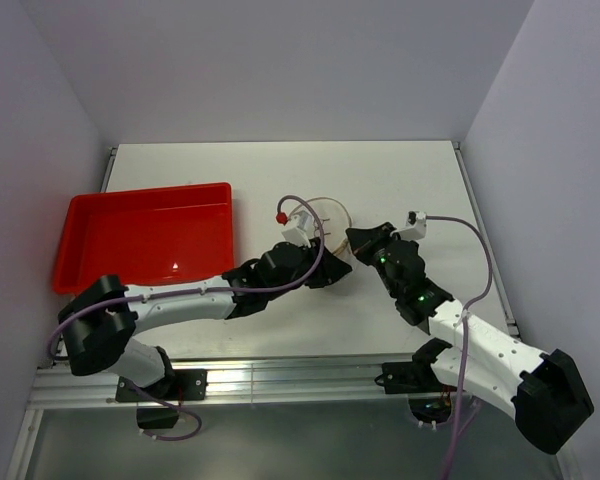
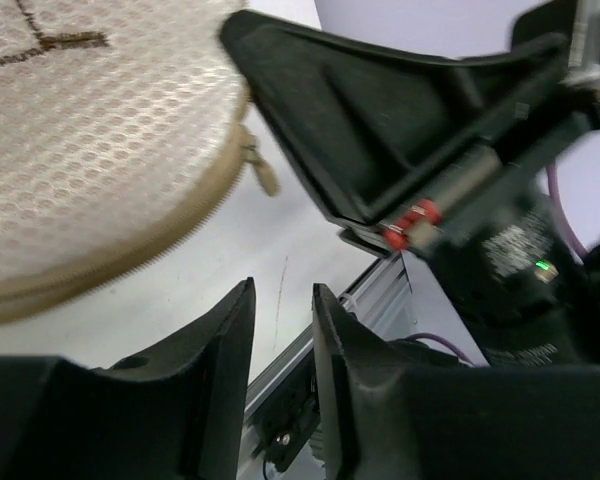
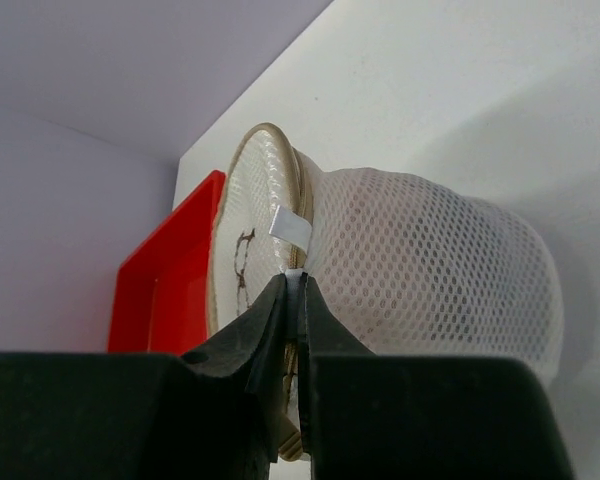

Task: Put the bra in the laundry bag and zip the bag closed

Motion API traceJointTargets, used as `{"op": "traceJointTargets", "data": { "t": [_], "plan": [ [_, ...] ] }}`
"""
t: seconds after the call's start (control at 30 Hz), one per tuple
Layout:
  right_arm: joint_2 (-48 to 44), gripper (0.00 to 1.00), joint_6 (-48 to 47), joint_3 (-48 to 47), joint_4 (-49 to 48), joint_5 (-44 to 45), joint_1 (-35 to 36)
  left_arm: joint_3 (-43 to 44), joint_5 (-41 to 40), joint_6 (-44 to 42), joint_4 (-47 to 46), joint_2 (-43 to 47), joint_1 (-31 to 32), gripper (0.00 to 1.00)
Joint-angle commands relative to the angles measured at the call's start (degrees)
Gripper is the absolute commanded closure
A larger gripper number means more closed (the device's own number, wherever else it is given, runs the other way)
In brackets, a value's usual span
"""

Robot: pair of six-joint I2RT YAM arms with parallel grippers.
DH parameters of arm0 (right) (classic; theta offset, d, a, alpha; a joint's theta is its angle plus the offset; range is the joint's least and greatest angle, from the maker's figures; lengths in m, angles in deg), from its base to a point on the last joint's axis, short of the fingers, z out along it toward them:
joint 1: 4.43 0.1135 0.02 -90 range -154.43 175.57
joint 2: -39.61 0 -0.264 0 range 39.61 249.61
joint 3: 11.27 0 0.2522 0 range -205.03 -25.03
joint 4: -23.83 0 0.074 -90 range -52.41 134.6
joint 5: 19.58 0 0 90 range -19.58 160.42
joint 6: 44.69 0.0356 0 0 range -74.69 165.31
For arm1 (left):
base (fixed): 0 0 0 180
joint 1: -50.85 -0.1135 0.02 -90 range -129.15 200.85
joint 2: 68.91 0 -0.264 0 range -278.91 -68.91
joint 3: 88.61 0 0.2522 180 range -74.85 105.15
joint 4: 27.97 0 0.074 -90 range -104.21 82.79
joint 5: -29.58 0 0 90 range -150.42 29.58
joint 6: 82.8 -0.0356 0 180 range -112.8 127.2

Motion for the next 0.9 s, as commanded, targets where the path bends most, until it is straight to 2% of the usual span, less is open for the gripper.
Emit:
{"op": "traceJointTargets", "data": {
  "t": [0.0, 0.17, 0.47, 0.87],
  "plan": [
    [-3.1, 1.0, -2.3, 0.3, -0.3, 0.3, 0.5, 2.0, 0.6, 3.7, -6.2, -2.5, 0.3, 0.64],
    [-5.6, 1.0, -2.9, 0.9, 0.9, -0.8, 0.5, 2.6, -0.3, 4.3, -8.6, -4.5, 0.3, 0.55],
    [-6.2, 1.0, -3.0, 1.8, 1.1, -1.7, 0.3, 1.0, -2.3, 4.0, -12.9, -4.6, 0.3, 0.52],
    [-5.5, 1.0, -3.7, 1.7, -0.7, -3.5, 0.3, 3.3, -5.7, 2.6, -10.9, -6.2, -0.7, 0.6]
  ]
}}
